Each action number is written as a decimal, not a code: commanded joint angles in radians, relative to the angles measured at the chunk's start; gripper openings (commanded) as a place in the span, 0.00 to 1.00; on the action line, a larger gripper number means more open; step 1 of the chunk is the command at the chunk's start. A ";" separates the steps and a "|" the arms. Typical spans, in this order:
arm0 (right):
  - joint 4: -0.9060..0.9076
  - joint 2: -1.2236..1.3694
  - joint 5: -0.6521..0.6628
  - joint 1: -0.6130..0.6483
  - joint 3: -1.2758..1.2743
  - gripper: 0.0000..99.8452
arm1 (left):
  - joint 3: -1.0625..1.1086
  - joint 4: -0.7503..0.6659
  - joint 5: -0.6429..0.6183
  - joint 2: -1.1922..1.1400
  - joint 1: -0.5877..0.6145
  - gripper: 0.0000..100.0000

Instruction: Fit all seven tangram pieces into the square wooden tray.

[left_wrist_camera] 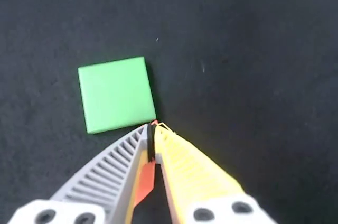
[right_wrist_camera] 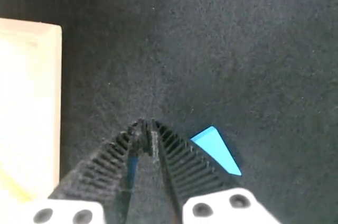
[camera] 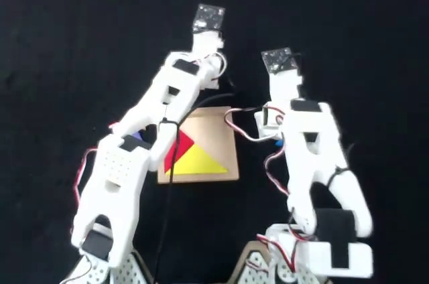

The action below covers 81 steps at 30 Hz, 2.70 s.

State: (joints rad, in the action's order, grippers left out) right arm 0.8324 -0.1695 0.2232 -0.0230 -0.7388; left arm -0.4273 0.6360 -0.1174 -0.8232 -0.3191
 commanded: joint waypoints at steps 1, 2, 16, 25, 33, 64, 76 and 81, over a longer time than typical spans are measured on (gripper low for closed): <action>-0.012 -0.041 0.009 0.015 0.004 0.01 | -0.027 0.086 -0.017 0.011 0.062 0.03; -0.012 -0.041 0.009 0.015 0.004 0.01 | -0.027 0.107 -0.028 0.011 0.074 0.03; -0.015 -0.041 0.009 0.015 0.004 0.01 | -0.176 0.629 -0.029 0.023 0.124 0.03; -0.014 -0.041 0.009 0.015 0.004 0.01 | -0.418 0.859 0.164 0.048 0.286 0.03; -0.017 -0.041 0.009 0.015 0.004 0.01 | -0.679 0.934 0.744 0.109 0.308 0.03; -0.018 -0.041 0.009 0.017 0.005 0.01 | -1.006 0.947 1.278 -0.413 0.208 0.22; -0.037 -0.041 0.009 0.017 0.004 0.01 | -1.102 1.085 1.356 -0.529 0.205 0.20; -0.041 -0.039 0.009 0.017 0.002 0.01 | -1.102 1.115 1.389 -0.526 0.208 0.02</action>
State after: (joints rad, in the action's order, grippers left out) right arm 0.8078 -0.1695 0.2232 -0.0230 -0.7388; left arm -1.5290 1.7254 1.2451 -1.3510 -0.1105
